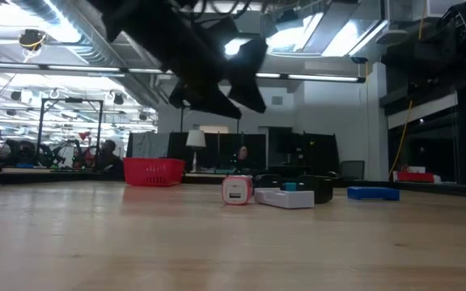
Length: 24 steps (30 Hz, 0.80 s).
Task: Pick & Place Office items
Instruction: Put the red charger adapter into the red bin
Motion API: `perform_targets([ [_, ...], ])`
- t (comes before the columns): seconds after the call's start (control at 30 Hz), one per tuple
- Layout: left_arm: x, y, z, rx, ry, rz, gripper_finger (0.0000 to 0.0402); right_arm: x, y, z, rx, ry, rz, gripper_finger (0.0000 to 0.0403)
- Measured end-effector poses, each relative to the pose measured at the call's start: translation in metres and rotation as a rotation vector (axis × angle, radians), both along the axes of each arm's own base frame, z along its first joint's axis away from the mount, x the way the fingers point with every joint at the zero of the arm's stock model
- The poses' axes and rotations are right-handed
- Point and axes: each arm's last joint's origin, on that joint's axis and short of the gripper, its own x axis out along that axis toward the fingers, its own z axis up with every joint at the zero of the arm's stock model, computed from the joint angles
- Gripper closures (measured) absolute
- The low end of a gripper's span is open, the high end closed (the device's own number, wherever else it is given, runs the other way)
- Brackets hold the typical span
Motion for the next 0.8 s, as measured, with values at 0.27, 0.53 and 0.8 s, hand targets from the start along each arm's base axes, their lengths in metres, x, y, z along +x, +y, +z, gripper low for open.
perform_targets([
  [0.27,0.037,-0.033,-0.005,-0.019,0.025,0.173,0.0149,0.000,0.001,0.000,-0.006,-0.003,0.052,0.0300],
  [0.53,0.071,-0.051,-0.008,-0.122,0.008,0.275,0.0149,0.000,0.006,0.002,-0.002,-0.021,0.208,0.0300],
  [0.8,0.088,-0.062,-0.026,-0.242,0.164,0.354,0.0153,0.000,0.009,0.000,-0.007,-0.008,0.306,0.0300],
])
